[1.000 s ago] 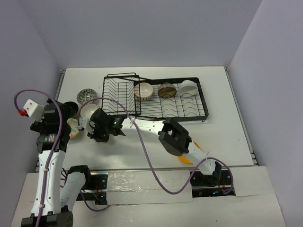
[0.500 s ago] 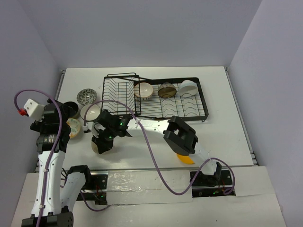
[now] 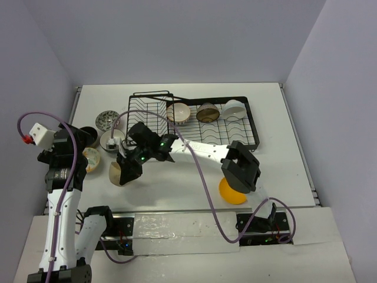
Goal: Load the bowls into the dish rack
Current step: Place the bowl in the dish rack.
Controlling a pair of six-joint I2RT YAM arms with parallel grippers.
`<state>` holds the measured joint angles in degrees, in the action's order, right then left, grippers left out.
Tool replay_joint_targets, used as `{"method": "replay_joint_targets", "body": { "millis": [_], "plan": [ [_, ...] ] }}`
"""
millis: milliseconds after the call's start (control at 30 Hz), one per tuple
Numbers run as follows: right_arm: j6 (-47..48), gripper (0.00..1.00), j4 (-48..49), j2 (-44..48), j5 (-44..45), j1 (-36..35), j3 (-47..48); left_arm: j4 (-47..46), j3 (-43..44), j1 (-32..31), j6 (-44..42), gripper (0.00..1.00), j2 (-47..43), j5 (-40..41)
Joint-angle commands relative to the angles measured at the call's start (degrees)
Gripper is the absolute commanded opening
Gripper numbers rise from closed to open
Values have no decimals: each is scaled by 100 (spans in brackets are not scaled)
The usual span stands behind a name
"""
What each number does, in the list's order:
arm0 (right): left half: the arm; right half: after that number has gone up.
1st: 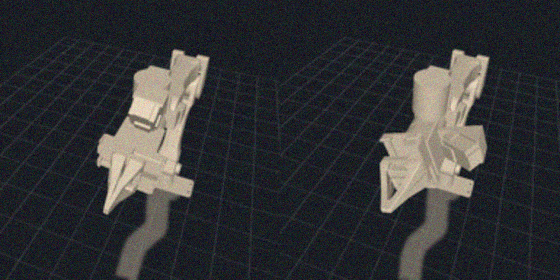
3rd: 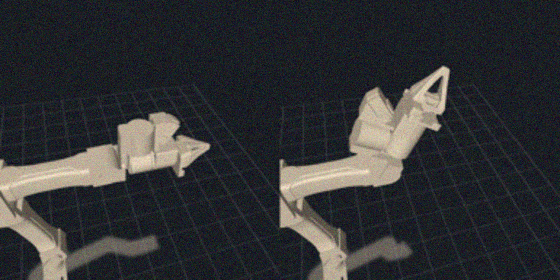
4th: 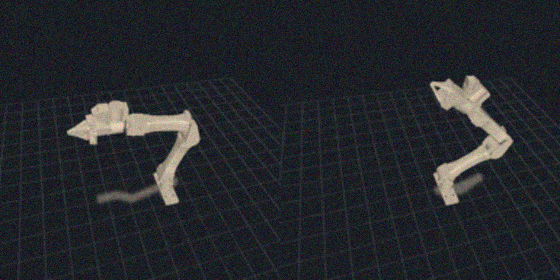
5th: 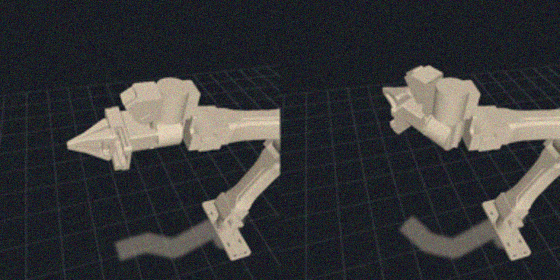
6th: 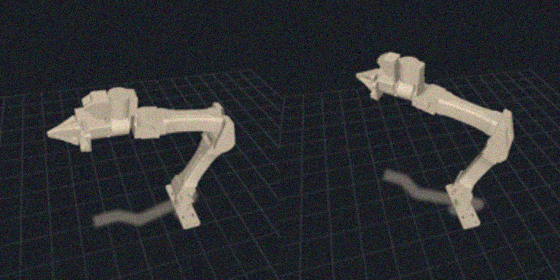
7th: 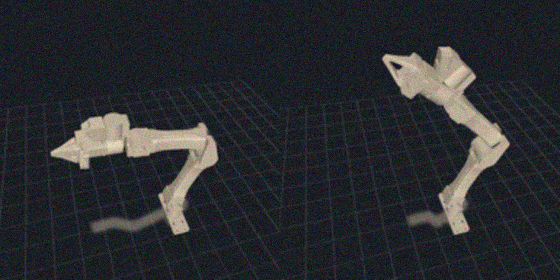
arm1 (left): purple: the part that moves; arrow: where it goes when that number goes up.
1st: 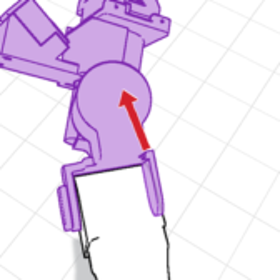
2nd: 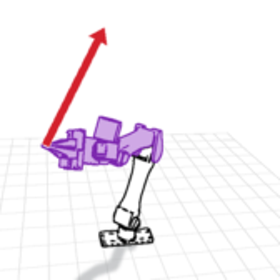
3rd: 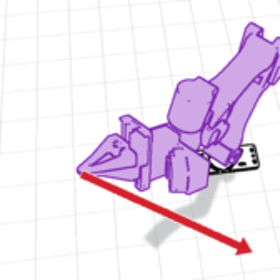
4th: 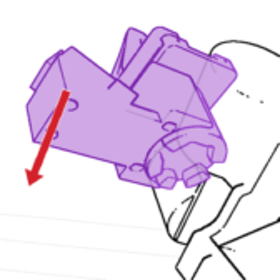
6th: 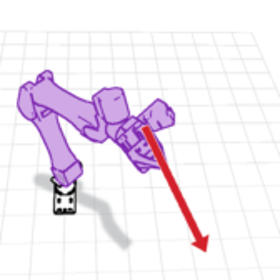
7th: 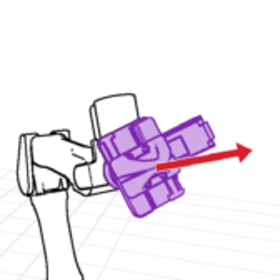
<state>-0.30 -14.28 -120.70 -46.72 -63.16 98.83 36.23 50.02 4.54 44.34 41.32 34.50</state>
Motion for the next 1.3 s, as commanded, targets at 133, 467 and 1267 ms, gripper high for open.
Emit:
{"method": "replay_joint_targets", "body": {
  "millis": [133, 467, 1267],
  "plan": [
    [-1085, 0, 1831, 1356, -1207, 541, -460, -169, 25, 30, -92, 98, -89, -14],
    [-1833, 0, 3175, 1876, -224, 1639, -1032, -160, 17, -23, -109, 98, -89, -40],
    [-4189, 0, 5769, -76, 181, 2967, -399, -81, 43, -348, -92, 97, -45, 180]
  ]
}}
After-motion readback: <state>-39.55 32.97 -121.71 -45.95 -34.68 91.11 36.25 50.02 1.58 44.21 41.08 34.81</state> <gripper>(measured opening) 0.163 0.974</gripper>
